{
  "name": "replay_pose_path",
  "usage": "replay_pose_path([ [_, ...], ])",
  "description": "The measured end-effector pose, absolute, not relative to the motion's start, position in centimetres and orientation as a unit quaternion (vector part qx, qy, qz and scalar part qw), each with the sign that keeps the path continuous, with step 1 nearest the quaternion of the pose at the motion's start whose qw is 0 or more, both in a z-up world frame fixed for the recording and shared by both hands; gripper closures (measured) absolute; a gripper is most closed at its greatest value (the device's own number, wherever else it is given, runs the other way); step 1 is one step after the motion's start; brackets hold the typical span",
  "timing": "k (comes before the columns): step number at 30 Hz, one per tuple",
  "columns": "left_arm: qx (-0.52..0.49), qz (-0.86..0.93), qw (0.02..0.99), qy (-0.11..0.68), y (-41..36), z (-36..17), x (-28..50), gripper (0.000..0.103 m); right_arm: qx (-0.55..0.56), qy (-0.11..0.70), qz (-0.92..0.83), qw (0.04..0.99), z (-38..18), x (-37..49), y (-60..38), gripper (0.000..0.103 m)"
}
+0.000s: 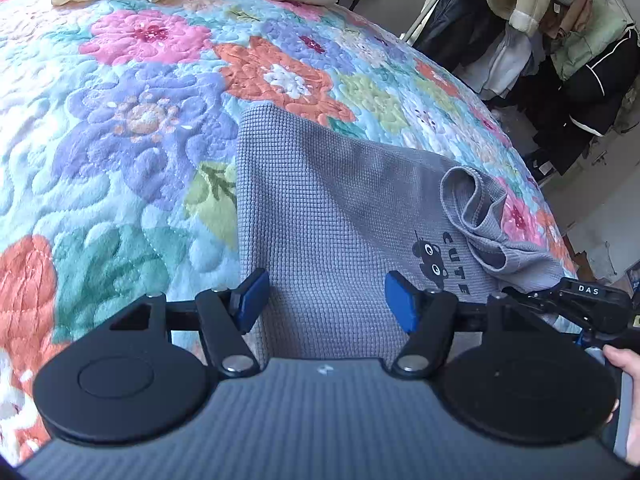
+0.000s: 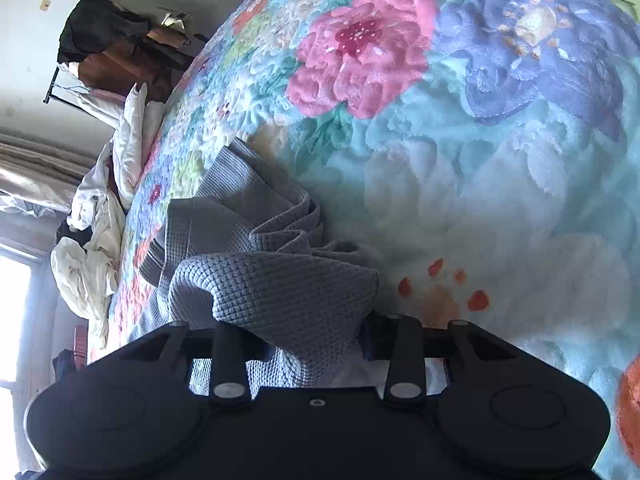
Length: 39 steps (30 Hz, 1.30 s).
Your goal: Fold clothes
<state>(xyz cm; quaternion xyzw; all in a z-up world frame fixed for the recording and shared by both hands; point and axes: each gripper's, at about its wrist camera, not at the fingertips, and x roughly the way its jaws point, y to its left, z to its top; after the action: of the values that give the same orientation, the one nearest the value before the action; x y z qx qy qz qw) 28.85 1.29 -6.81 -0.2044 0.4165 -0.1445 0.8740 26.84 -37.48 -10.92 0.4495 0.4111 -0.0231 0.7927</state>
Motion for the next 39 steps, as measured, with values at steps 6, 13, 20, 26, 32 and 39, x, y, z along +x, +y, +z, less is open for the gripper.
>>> replay_pose_path([
  [6, -0.288, -0.136, 0.835, 0.449, 3.1, -8.7, 26.7, 0.007, 0.499, 0.433, 0.028, 0.75, -12.0, 26.1, -37.1, 0.037],
  [13, -0.336, -0.124, 0.832, 0.424, 1.6, -9.9, 29.5, 0.064, 0.462, 0.391, 0.013, 0.796, -11.8, 27.4, -34.5, 0.061],
  [20, -0.285, -0.163, 0.851, 0.41, 0.0, -6.5, 29.2, 0.076, 0.503, 0.288, 0.077, 0.811, -8.2, 27.4, -36.2, 0.08],
  [26, -0.32, -0.225, 0.81, 0.437, -1.2, -4.7, 29.6, 0.07, 0.445, 0.213, 0.116, 0.862, 0.1, 27.2, -35.8, 0.081],
  [32, -0.313, -0.216, 0.825, 0.417, 3.0, -1.4, 28.0, 0.061, 0.15, 0.197, 0.212, 0.945, 8.6, 29.1, -23.4, 0.081],
  [39, -0.375, -0.14, 0.826, 0.397, 15.9, -1.1, 25.5, 0.061, -0.044, 0.299, 0.341, 0.89, 5.2, 33.4, -5.9, 0.081],
])
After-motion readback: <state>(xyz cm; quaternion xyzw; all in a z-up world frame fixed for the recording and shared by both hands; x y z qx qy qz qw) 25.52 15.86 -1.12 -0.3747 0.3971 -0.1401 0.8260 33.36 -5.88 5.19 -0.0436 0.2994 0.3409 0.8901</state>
